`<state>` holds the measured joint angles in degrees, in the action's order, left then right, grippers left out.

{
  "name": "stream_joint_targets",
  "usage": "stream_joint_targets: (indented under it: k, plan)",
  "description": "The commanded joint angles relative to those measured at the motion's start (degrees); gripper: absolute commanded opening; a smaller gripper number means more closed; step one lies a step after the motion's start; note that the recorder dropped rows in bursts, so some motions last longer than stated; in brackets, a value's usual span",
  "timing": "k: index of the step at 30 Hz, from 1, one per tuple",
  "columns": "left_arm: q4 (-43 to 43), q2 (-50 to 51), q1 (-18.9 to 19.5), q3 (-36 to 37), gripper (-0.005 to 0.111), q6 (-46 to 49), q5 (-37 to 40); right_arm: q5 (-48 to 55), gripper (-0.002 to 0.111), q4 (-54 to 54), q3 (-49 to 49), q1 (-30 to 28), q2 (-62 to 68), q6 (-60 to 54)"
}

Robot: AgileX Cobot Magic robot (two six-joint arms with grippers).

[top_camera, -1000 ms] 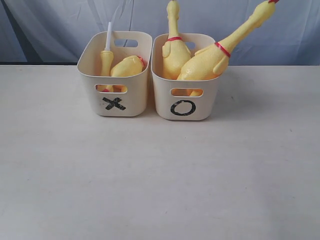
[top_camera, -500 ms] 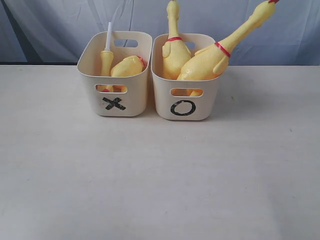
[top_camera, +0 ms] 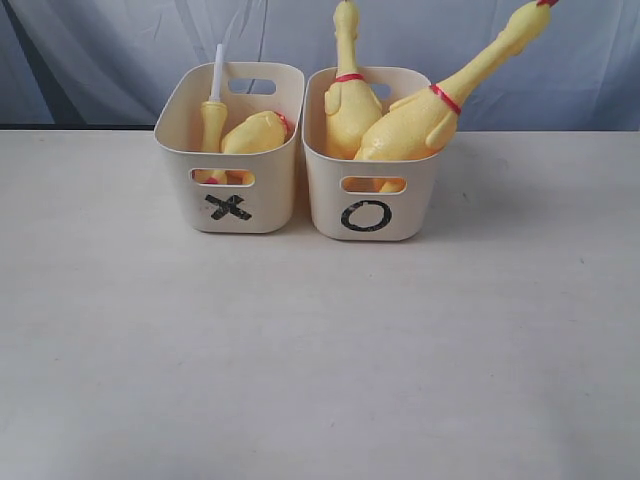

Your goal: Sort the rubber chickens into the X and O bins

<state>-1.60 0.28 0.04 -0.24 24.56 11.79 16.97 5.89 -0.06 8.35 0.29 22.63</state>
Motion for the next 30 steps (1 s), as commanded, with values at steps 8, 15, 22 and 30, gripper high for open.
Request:
stream_joint_targets:
  k: [8, 15, 22, 30]
  plan:
    - [-0.3, -0.3, -0.3, 0.2, 0.014, -0.1, 1.5, 0.4, 0.0, 0.4, 0.1, -0.3, -0.3, -0.3]
    - [-0.3, -0.3, -0.3, 0.2, 0.014, -0.1, 1.5, 0.4, 0.0, 0.4, 0.1, -0.3, -0.3, -0.3]
    - [-0.2, -0.3, -0.3, 0.2, 0.014, -0.1, 0.2, -1.3, 0.0, -9.5, 0.1, -0.3, -0.3, -0.3]
    - [-0.2, -0.3, -0.3, 0.2, 0.014, -0.1, 0.2, -0.8, 0.0, -23.2, 0.1, -0.3, -0.3, -0.3]
